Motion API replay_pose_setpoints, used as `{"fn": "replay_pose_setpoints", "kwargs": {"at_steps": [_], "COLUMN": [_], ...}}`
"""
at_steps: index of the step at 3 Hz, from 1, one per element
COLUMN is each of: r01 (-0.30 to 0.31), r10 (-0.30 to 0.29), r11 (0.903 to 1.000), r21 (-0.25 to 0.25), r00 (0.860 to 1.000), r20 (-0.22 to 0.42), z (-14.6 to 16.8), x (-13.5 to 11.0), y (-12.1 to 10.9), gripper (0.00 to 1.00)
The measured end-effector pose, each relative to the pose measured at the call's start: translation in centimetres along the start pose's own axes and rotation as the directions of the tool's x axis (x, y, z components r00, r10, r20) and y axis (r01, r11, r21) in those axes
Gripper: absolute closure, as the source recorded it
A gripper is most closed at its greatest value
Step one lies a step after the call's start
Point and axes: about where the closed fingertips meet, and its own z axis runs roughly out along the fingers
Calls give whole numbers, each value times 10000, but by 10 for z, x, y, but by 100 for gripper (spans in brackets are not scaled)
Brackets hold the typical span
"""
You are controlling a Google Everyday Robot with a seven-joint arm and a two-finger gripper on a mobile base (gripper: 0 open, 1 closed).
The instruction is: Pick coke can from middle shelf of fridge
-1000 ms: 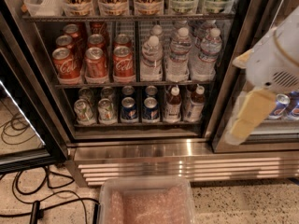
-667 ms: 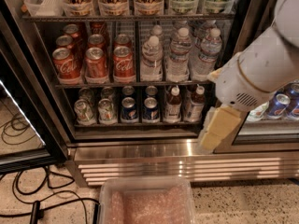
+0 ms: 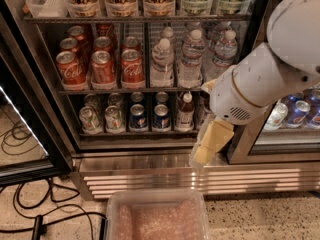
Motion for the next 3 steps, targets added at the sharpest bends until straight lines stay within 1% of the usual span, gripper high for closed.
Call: {"fn": "replay_pose_setpoints", "kwargs": {"at_steps": [1, 2, 3], "r01": [-10, 160, 317], "r10": [-13, -295, -679], "r11": [9994, 9977, 9930], "r21": [351, 666, 1138], "r00": [9978, 9781, 9414], "r20": [657, 2060, 3304], "z": [13, 46, 73], "x": [-14, -47, -87], "y": [-4, -6, -24], "gripper": [0, 0, 0]}}
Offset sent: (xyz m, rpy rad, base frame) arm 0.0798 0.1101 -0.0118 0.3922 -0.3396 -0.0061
